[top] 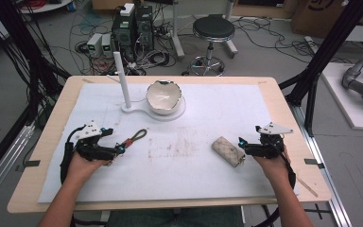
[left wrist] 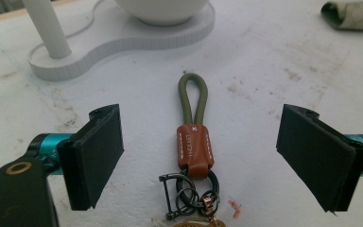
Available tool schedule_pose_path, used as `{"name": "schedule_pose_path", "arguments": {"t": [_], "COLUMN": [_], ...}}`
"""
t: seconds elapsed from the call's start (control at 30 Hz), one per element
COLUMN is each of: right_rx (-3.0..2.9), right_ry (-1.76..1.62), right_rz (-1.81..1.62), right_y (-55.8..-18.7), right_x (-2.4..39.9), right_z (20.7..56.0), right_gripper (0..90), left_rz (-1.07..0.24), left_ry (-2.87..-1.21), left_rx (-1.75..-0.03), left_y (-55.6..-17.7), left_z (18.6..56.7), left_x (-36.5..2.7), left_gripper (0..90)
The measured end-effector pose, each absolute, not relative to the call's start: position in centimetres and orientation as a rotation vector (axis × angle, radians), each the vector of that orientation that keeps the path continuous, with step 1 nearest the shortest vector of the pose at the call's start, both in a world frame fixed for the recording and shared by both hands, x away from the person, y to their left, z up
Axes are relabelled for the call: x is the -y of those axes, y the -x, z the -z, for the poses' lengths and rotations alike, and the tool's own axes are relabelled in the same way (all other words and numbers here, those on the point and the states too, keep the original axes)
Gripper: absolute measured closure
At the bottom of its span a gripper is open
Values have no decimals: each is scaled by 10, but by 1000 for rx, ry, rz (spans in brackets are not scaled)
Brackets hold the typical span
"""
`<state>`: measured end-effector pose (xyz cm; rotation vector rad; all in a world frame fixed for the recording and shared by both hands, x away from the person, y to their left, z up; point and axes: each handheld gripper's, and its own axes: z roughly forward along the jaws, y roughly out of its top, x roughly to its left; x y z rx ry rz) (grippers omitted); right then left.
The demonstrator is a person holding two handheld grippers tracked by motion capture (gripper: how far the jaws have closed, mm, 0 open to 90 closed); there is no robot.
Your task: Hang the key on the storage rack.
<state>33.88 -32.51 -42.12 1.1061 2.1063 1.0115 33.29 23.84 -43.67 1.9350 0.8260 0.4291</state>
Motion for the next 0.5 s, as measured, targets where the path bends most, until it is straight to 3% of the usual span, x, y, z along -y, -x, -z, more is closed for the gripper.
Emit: {"name": "schedule_pose_path", "arguments": {"t": [0.5], "right_rx": [-2112], "right_ry": [-1109], "right_rz": [-996], "right_y": [-332], "right_x": [325], "right_z": [422], "right_gripper": [171], "left_rz": [-406], "left_ry": [-2100], "left_rx": [-883], "left_y": [-353], "left_z": [455], "left_x": [-217], "left_gripper": [270]}}
